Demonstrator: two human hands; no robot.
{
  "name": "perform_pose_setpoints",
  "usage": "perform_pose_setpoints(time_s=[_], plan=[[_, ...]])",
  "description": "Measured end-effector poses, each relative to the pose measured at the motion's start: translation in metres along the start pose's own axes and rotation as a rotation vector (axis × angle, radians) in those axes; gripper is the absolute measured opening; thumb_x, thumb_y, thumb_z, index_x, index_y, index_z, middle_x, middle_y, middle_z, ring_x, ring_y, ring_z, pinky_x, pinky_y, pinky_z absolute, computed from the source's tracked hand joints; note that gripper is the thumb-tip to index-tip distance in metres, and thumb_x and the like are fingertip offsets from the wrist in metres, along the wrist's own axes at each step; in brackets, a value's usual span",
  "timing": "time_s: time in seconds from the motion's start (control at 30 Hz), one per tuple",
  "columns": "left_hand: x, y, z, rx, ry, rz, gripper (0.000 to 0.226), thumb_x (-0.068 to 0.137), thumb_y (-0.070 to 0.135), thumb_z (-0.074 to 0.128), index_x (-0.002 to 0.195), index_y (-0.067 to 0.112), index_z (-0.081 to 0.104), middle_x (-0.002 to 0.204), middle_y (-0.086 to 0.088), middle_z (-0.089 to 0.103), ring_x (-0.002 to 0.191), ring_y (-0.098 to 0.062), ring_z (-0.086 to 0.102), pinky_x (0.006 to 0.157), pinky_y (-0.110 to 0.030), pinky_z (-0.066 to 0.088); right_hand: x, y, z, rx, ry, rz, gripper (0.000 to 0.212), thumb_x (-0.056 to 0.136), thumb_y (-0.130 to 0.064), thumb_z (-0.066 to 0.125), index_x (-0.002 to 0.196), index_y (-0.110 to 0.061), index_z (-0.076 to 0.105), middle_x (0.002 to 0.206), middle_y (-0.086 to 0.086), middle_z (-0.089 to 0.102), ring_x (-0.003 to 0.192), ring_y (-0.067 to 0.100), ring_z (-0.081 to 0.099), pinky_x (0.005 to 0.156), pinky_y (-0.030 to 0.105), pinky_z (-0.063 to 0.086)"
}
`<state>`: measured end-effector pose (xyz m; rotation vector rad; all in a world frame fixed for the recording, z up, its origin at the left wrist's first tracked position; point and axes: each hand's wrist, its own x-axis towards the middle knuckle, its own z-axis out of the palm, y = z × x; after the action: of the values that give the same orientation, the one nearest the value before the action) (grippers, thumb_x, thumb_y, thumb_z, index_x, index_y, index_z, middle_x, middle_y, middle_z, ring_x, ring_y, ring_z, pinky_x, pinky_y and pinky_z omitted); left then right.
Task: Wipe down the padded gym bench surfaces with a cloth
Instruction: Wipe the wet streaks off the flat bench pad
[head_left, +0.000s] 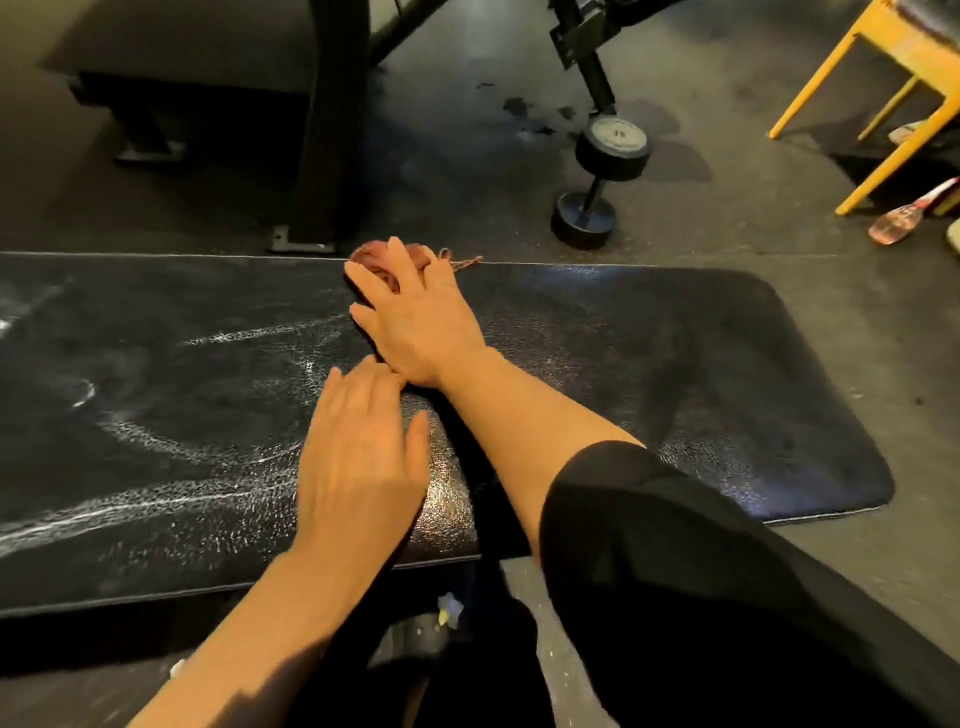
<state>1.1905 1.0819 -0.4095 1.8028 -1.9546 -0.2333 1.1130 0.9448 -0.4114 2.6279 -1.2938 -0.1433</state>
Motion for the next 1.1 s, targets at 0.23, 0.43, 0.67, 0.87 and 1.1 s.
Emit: perform_pose_setpoints(time_s=[0.23, 0.43, 0.67, 0.87, 1.1], plan=[[-0.022, 0.001, -0.004, 0.012, 0.013, 0.114, 0.047, 0.089, 0.026, 0.056, 0.126, -0.002, 0.055, 0.133, -0.014, 0.055, 0.131, -0.027, 0.045, 0.116, -0.041, 0.023, -0.078, 0.083, 0.013, 0.192, -0.01, 0.384, 0.05, 0.099, -0.05, 0.015, 0.147, -0.037, 0.025, 0.16, 0.008, 0.012, 0.141, 0.042, 0.017, 0.114, 0.057, 0.012], [-0.05, -0.003, -0.016, 0.048, -0.018, 0.079, 0.05, 0.092, 0.033, 0.045, 0.127, 0.0, 0.055, 0.134, -0.014, 0.054, 0.131, -0.027, 0.045, 0.116, -0.042, 0.026, -0.064, 0.038, 0.013, 0.157, -0.042, 0.44, 0.06, 0.095, -0.05, 0.006, 0.146, -0.029, 0.031, 0.156, 0.018, 0.017, 0.139, 0.045, 0.014, 0.112, 0.055, 0.012], [-0.067, 0.01, -0.031, 0.103, -0.08, 0.075, 0.047, 0.086, 0.021, 0.065, 0.126, -0.001, 0.055, 0.135, -0.017, 0.053, 0.129, -0.031, 0.046, 0.115, -0.044, 0.024, -0.091, -0.007, -0.009, 0.212, 0.027, 0.123, 0.054, 0.096, -0.049, 0.014, 0.146, -0.035, 0.029, 0.157, 0.004, 0.02, 0.134, 0.038, 0.024, 0.109, 0.052, 0.025], [-0.074, 0.023, -0.031, 0.111, -0.107, 0.165, 0.057, 0.08, 0.016, 0.073, 0.13, 0.002, 0.052, 0.14, -0.014, 0.048, 0.135, -0.029, 0.04, 0.116, -0.038, 0.012, -0.186, 0.081, 0.012, 0.229, -0.011, 0.519, 0.066, 0.087, -0.054, 0.009, 0.143, -0.031, 0.036, 0.151, 0.005, 0.03, 0.132, 0.037, 0.033, 0.107, 0.055, 0.027], [-0.084, 0.022, -0.037, 0.108, -0.145, 0.136, 0.052, 0.069, 0.015, 0.076, 0.115, -0.002, 0.058, 0.122, -0.017, 0.056, 0.119, -0.034, 0.05, 0.109, -0.045, 0.036, -0.128, -0.052, -0.022, 0.318, -0.065, 0.355, 0.057, 0.096, -0.051, 0.01, 0.15, -0.035, 0.018, 0.16, 0.007, 0.0, 0.141, 0.04, 0.004, 0.113, 0.058, 0.005]])
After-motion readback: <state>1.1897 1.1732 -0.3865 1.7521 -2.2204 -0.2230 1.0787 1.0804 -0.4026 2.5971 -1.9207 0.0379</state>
